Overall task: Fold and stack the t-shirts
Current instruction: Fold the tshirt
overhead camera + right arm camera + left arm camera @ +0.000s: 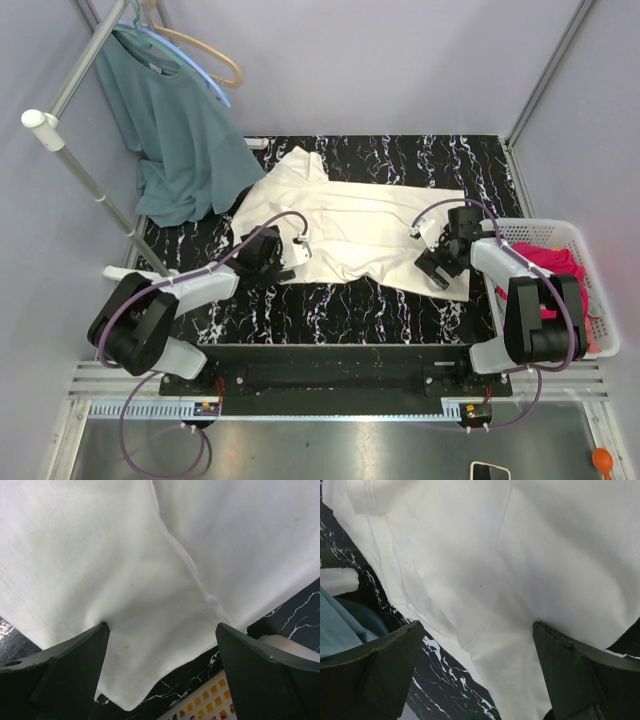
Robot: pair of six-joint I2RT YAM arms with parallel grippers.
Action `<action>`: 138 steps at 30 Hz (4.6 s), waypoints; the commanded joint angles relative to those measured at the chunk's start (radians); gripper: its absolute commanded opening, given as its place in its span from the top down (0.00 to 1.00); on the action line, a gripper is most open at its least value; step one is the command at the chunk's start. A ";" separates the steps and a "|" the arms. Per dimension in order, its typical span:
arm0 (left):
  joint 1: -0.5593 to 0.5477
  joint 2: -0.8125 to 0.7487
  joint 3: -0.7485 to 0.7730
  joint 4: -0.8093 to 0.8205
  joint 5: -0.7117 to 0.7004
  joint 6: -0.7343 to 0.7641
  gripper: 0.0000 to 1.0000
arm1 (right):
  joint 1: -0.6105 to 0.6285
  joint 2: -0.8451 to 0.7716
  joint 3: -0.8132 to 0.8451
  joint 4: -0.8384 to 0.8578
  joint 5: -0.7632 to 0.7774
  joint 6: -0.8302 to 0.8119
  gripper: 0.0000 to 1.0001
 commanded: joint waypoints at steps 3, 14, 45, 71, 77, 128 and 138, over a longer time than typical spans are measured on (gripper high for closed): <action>-0.005 -0.031 -0.088 -0.113 0.005 -0.028 0.01 | 0.011 -0.040 -0.053 -0.077 -0.005 -0.013 0.01; -0.005 -0.124 -0.126 -0.193 -0.017 -0.002 0.01 | 0.011 -0.095 -0.087 -0.103 0.029 -0.039 0.00; 0.194 0.424 0.918 -0.360 0.273 0.038 0.01 | -0.053 0.397 0.715 -0.108 -0.065 0.246 0.00; 0.226 0.790 1.304 -0.408 0.336 0.139 0.01 | -0.223 0.840 1.153 -0.226 -0.209 0.352 0.08; 0.226 0.791 1.308 -0.405 0.337 0.136 0.01 | -0.242 0.863 1.185 -0.238 -0.213 0.338 0.08; 0.274 0.926 1.469 -0.376 0.317 0.151 0.01 | -0.253 0.816 0.999 -0.278 -0.247 0.324 0.69; 0.269 1.029 1.578 -0.310 0.383 0.095 0.01 | -0.251 0.802 1.003 -0.301 -0.226 0.329 1.00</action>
